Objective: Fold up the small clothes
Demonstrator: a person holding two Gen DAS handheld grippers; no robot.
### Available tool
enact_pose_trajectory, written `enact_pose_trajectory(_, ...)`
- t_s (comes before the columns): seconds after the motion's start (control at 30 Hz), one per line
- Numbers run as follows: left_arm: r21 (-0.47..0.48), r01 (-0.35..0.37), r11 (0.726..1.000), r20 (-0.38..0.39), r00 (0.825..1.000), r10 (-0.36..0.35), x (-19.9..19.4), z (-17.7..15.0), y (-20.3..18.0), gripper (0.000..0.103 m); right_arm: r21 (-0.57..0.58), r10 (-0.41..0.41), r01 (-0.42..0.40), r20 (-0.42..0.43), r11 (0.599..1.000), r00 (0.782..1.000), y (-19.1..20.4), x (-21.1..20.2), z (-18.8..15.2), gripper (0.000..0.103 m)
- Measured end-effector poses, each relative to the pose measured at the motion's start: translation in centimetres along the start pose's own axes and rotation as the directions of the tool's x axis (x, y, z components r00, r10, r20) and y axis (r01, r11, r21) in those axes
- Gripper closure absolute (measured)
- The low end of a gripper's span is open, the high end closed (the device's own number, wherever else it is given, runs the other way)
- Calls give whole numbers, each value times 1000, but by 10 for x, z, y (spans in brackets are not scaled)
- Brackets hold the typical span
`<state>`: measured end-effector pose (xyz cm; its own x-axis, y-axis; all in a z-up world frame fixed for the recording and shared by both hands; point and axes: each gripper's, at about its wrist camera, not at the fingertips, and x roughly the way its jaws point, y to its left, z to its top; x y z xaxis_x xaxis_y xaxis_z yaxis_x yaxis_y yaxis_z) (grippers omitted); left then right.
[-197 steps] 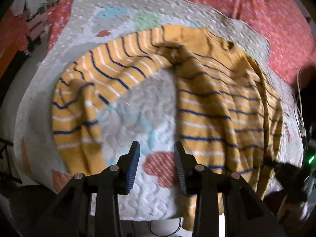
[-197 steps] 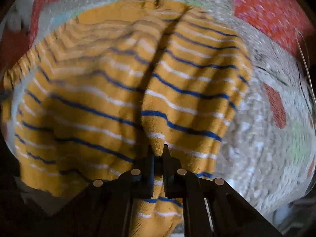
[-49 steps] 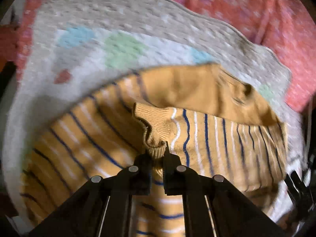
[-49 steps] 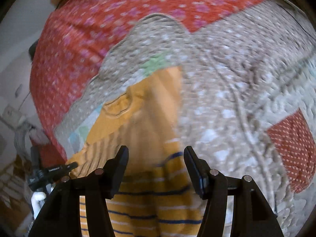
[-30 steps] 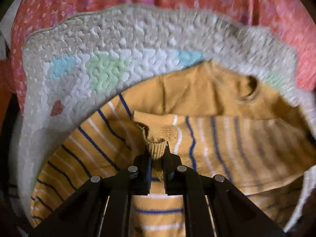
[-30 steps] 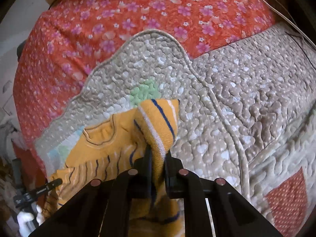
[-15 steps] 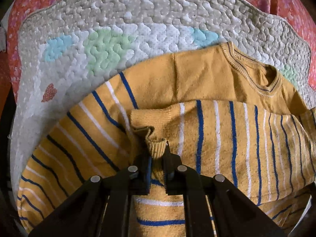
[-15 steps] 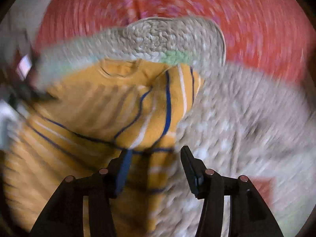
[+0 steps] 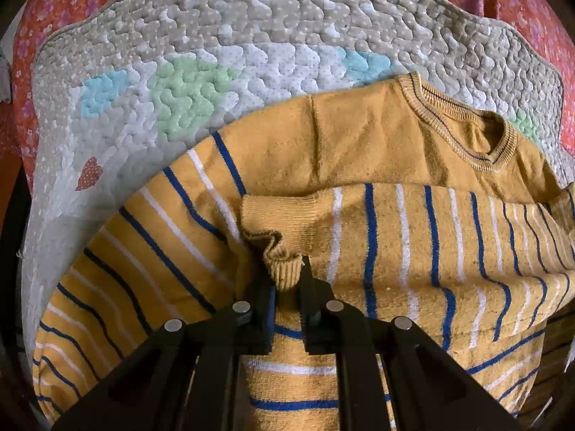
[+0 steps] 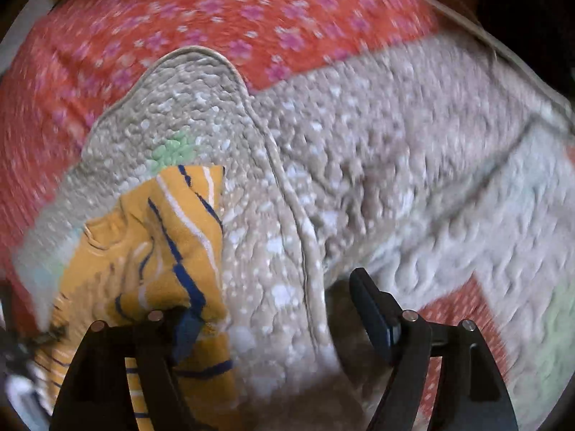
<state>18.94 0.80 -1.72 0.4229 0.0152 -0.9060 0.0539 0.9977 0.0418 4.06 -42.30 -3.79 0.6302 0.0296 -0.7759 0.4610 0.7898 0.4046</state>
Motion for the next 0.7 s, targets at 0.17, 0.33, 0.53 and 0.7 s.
enact_pose_trajectory(0.17, 21, 5, 1000, 1, 1000, -5, -10, -3, -5, 84, -25, 10, -12, -84, 1000, 996, 3, -17, -10, 22)
enact_pose_trajectory(0.33, 26, 38, 999, -1, 999, -38, -35, -9, 19, 66, 24, -124, 124, 2, 992, 992, -16, -62, -24, 22)
enact_pose_trajectory(0.53, -79, 112, 991, 65, 992, -107, -86, -53, 69, 65, -84, 56, -45, 137, 995, 989, 44, -83, -4, 31)
enact_pose_trajectory(0.7, -236, 104, 966, 121, 990, -77, -109, -91, 130, 61, -197, 106, -125, -102, 972, 989, 95, -7, -6, 33)
